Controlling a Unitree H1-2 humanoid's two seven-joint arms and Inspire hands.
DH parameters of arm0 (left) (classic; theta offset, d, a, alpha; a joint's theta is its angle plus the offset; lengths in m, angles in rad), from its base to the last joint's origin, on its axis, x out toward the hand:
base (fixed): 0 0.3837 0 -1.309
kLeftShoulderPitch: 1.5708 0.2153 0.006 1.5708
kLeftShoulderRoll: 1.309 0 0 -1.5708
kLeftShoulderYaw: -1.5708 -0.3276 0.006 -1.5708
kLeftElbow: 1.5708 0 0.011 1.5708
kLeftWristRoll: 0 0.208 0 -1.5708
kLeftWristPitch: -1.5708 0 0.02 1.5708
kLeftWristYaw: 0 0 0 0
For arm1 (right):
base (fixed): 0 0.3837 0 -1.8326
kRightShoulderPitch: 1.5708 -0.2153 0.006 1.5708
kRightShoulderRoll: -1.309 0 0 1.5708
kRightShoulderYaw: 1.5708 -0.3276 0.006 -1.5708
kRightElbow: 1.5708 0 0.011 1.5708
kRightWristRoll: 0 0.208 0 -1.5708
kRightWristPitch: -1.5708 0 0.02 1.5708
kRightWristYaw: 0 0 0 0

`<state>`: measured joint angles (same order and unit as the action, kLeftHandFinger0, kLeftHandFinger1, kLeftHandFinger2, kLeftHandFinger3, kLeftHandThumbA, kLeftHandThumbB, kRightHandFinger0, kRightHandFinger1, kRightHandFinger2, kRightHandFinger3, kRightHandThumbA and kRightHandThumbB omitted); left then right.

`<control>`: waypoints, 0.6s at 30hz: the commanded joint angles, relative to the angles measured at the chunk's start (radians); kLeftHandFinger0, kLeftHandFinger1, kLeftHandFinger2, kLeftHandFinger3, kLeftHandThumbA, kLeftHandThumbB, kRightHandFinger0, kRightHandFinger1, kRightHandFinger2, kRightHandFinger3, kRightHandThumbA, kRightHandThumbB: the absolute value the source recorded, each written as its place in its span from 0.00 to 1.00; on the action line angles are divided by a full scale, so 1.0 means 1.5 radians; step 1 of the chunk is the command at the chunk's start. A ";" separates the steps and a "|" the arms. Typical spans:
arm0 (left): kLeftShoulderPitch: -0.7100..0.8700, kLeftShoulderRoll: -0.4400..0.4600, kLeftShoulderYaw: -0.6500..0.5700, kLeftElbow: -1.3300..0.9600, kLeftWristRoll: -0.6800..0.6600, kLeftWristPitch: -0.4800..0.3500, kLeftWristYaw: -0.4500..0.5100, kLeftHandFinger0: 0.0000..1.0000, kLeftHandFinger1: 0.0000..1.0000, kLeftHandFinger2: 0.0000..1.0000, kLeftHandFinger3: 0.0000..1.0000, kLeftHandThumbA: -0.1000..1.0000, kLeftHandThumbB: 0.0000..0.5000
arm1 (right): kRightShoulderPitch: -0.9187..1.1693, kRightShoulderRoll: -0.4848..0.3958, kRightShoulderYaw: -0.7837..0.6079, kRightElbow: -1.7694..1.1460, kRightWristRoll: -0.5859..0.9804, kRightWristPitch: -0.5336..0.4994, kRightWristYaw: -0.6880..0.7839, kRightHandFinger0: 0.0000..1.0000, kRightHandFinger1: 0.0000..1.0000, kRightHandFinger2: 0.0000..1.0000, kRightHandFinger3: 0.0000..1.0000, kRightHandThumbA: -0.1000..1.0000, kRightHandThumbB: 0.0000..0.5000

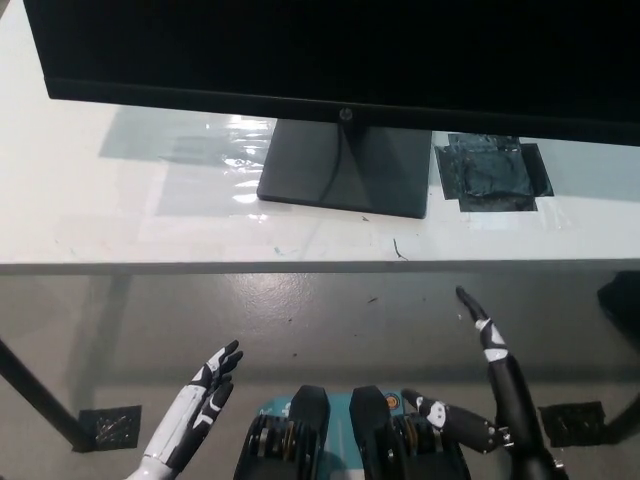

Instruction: The monitor is being placed at the center of the desk and the robot uses its right hand to grab on the right side of the monitor and tilt the angle of the montior sideways.

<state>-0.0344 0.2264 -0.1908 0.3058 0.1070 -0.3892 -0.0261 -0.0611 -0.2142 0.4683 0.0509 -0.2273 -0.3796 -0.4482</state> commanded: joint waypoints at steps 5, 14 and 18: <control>-0.012 0.014 -0.008 -0.008 0.003 -0.054 0.010 1.00 1.00 1.00 1.00 1.00 0.59 | -0.030 -0.010 -0.009 -0.184 0.394 -0.044 0.181 1.00 1.00 1.00 1.00 1.00 0.64; -0.011 0.014 -0.010 -0.005 0.005 -0.054 0.012 1.00 1.00 1.00 1.00 1.00 0.59 | -0.094 0.013 -0.083 -0.212 0.661 0.086 0.232 1.00 1.00 1.00 1.00 1.00 0.75; -0.008 0.014 -0.013 -0.006 0.007 -0.054 0.013 1.00 1.00 1.00 1.00 1.00 0.58 | -0.123 0.036 -0.137 -0.192 0.776 0.139 0.231 1.00 1.00 1.00 1.00 1.00 0.78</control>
<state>-0.0335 0.2255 -0.1947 0.3185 0.1071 -0.3913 -0.0262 -0.0932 -0.2116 0.4476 -0.0708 0.1375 -0.3452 -0.3068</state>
